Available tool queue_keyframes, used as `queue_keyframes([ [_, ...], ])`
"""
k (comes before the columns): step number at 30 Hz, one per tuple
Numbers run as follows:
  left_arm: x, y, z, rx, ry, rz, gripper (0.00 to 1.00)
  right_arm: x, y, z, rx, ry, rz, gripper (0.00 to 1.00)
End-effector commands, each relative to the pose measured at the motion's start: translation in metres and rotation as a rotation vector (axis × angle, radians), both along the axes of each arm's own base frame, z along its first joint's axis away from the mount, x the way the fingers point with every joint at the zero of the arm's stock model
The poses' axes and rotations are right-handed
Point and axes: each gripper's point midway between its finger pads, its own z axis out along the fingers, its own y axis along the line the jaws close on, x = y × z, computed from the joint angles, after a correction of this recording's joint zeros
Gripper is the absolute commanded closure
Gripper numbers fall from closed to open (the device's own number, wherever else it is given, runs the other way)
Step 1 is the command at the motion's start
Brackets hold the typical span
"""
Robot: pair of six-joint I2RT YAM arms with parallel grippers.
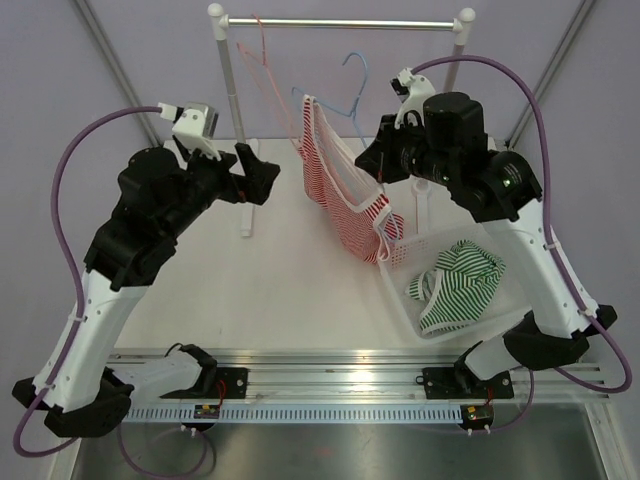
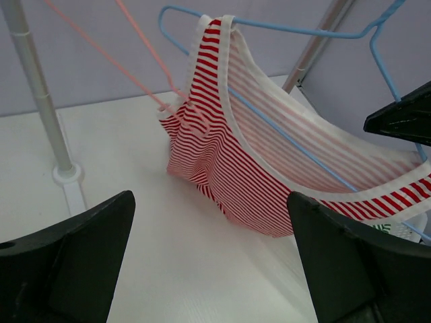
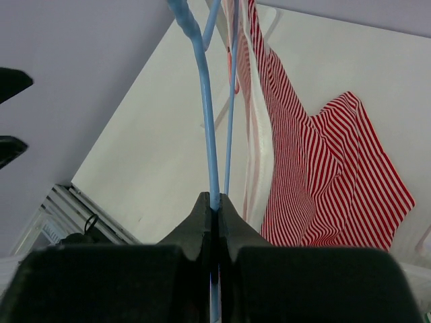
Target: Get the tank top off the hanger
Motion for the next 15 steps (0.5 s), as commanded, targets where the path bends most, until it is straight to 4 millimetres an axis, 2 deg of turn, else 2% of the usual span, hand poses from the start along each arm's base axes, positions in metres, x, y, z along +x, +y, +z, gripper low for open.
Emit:
queue_keyframes([
  [1, 0.010, -0.018, 0.039, 0.040, -0.165, -0.035, 0.01, -0.036, -0.011, 0.035, 0.089, -0.049, 0.020, 1.00],
  [3, 0.015, -0.027, 0.044, 0.073, -0.212, -0.056, 0.02, -0.051, -0.008, 0.033, 0.096, -0.034, 0.062, 1.00],
  [4, 0.017, -0.030, 0.045, 0.081, -0.226, -0.064, 0.02, -0.061, -0.014, 0.038, 0.110, -0.046, 0.065, 1.00],
  [6, 0.022, -0.039, 0.047, 0.090, -0.256, -0.092, 0.04, -0.070, -0.014, 0.034, 0.114, -0.037, 0.084, 1.00],
  [7, 0.023, -0.042, 0.048, 0.088, -0.264, -0.099, 0.06, -0.080, -0.019, 0.039, 0.132, -0.051, 0.098, 1.00],
  [8, 0.025, -0.046, 0.051, 0.084, -0.281, -0.107, 0.08, -0.088, -0.015, 0.033, 0.135, -0.033, 0.142, 1.00],
  [9, 0.028, -0.052, 0.047, 0.097, -0.282, -0.120, 0.12, -0.093, -0.014, 0.034, 0.147, -0.036, 0.166, 1.00],
  [13, 0.038, -0.064, 0.044, 0.107, -0.287, -0.137, 0.13, -0.120, -0.020, 0.040, 0.182, -0.050, 0.241, 1.00],
  [15, 0.034, -0.075, 0.045, 0.098, -0.290, -0.200, 0.14, -0.125, -0.021, 0.038, 0.192, -0.050, 0.260, 1.00],
])
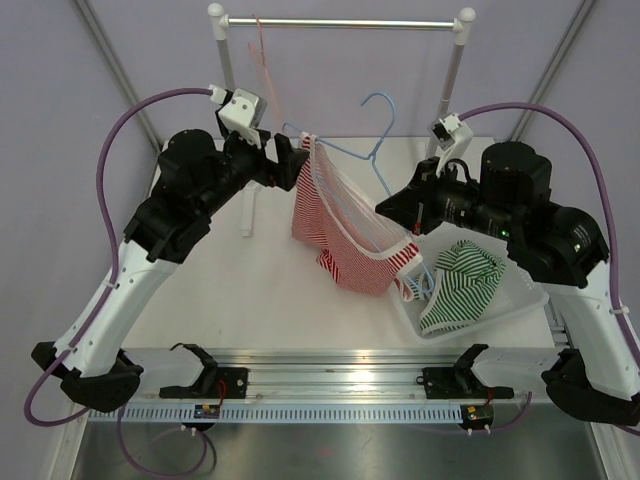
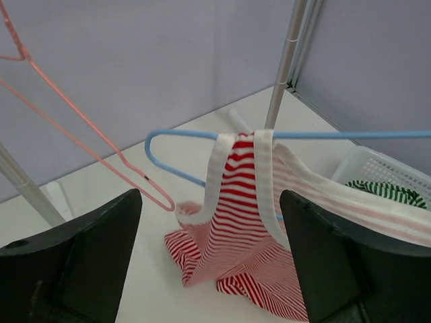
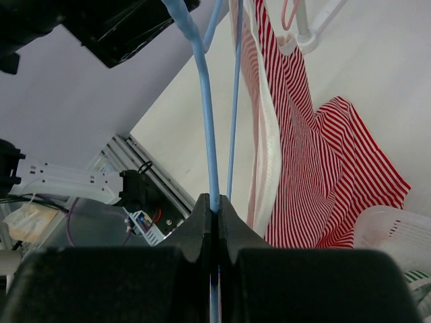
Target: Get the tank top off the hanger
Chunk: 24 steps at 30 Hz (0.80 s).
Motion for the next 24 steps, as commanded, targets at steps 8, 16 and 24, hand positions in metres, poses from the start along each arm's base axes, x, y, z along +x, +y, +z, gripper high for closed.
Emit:
queue_keyframes([
  [8, -0.005, -0.035, 0.013, -0.036, -0.066, -0.141, 0.60, -0.022, 0.000, 0.025, 0.097, -0.075, 0.075, 1.00],
  [16, 0.012, -0.010, 0.009, -0.029, -0.041, 0.033, 1.00, -0.011, -0.005, 0.006, 0.039, -0.095, 0.034, 1.00],
  [24, 0.029, 0.084, -0.010, -0.077, 0.021, 0.560, 1.00, -0.044, 0.004, -0.019, 0.022, -0.235, 0.273, 1.00],
])
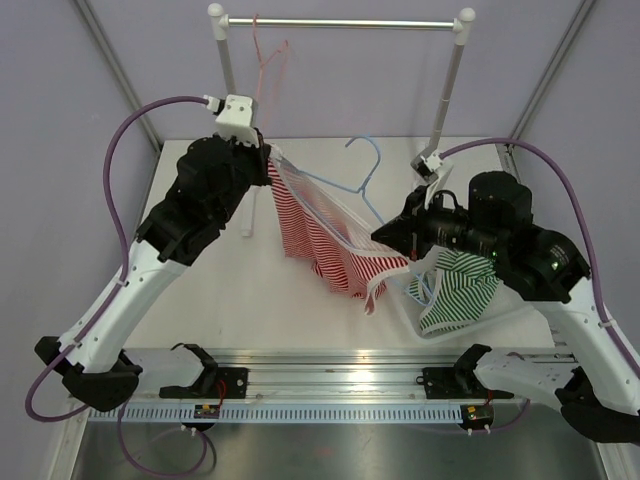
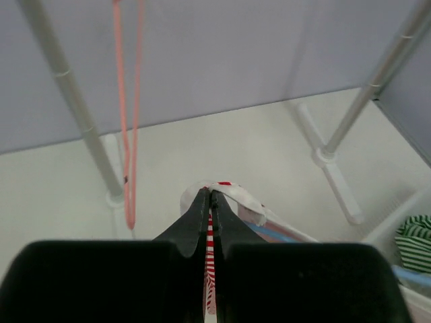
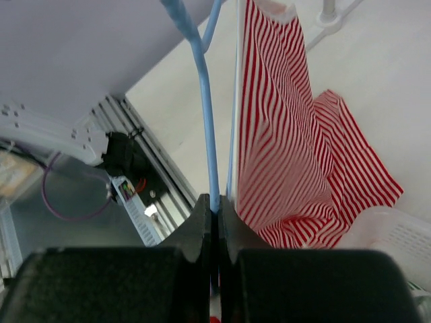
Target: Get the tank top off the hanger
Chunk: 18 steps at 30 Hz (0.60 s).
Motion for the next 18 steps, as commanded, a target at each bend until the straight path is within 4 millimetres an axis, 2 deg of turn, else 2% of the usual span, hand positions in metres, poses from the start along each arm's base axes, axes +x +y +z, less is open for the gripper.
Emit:
queue_keyframes([
  [1, 0.001, 0.065, 0.010, -0.100, -0.004, 0.340, 1.00, -0.027, 0.004, 0.019, 0.082, -0.189, 0.170, 1.00],
  [3, 0.000, 0.086, 0.005, -0.126, 0.026, 0.434, 1.00, -0.035, -0.005, 0.023, 0.098, -0.252, 0.170, 1.00],
  [4, -0.004, 0.092, 0.001, -0.147, 0.054, 0.453, 1.00, -0.031, -0.007, 0.018, 0.093, -0.272, 0.146, 1.00],
  [6, -0.006, 0.092, -0.003, -0.161, 0.077, 0.421, 1.00, -0.035, -0.016, 0.025, 0.118, -0.328, 0.128, 1.00],
  [7, -0.011, 0.091, -0.001, -0.178, 0.085, 0.400, 1.00, -0.033, -0.013, 0.024, 0.133, -0.361, 0.135, 1.00],
  [9, -0.017, 0.077, -0.001, -0.209, 0.108, 0.315, 1.00, -0.037, -0.012, 0.028, 0.169, -0.418, 0.150, 1.00],
  [11, -0.025, 0.065, -0.002, -0.245, 0.136, 0.236, 1.00, -0.034, -0.004, 0.024, 0.193, -0.477, 0.181, 1.00],
  [12, -0.028, 0.060, -0.002, -0.253, 0.144, 0.208, 1.00, -0.031, -0.004, 0.026, 0.206, -0.496, 0.168, 1.00],
  [13, -0.031, 0.053, 0.000, -0.264, 0.140, 0.163, 1.00, -0.019, -0.001, 0.031, 0.245, -0.520, 0.118, 1.00],
  [14, -0.043, 0.034, -0.007, -0.267, 0.158, 0.028, 1.00, -0.014, 0.000, 0.037, 0.270, -0.540, 0.096, 1.00],
  [15, -0.051, 0.022, -0.004, -0.284, 0.143, -0.064, 1.00, -0.005, 0.005, 0.040, 0.296, -0.554, 0.078, 1.00],
  [16, -0.058, 0.007, 0.011, -0.335, 0.086, -0.165, 1.00, -0.003, 0.009, 0.063, 0.407, -0.621, 0.067, 1.00],
  [17, -0.074, -0.019, -0.014, -0.334, 0.143, -0.329, 1.00, -0.002, 0.012, 0.072, 0.453, -0.657, 0.076, 1.00],
  [18, -0.088, -0.025, 0.004, -0.386, 0.075, -0.416, 1.00, 0.005, 0.022, 0.073, 0.485, -0.671, 0.086, 1.00],
])
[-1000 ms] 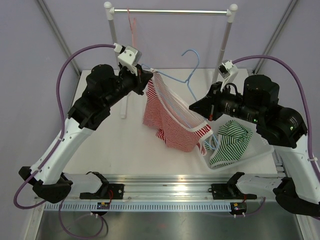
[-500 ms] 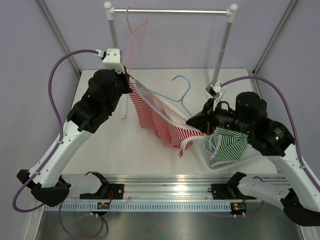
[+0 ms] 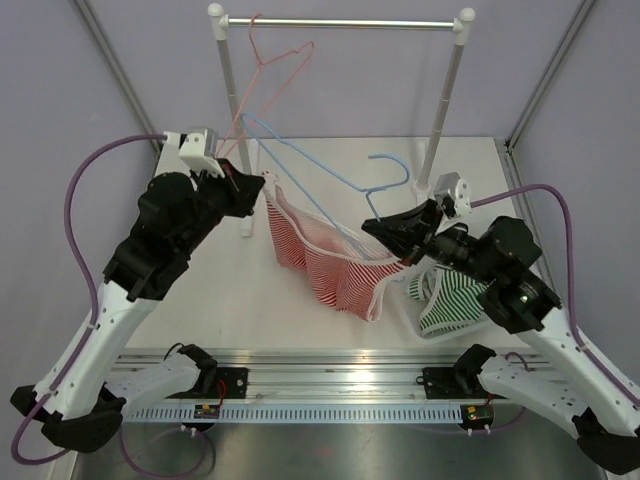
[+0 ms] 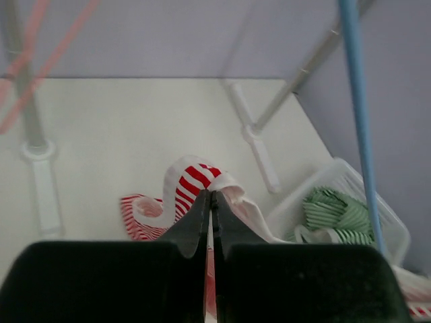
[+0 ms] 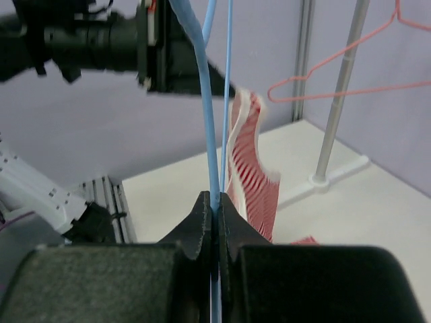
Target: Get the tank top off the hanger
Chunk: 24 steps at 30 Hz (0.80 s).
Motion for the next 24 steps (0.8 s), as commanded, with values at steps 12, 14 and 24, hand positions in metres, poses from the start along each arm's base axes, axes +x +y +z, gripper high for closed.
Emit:
queue_keyframes([
  [12, -0.054, -0.066, -0.079, -0.106, 0.078, -0.410, 1.00, 0.059, 0.010, 0.120, 0.583, -0.371, -0.144, 1.00],
  [14, -0.043, -0.053, -0.092, -0.076, 0.120, -0.298, 1.00, 0.081, 0.011, 0.094, 0.473, -0.228, -0.237, 1.00],
  [24, -0.043, -0.018, -0.123, 0.092, 0.252, -0.121, 0.52, 0.114, -0.063, -0.004, -0.090, 0.335, -0.756, 1.00],
])
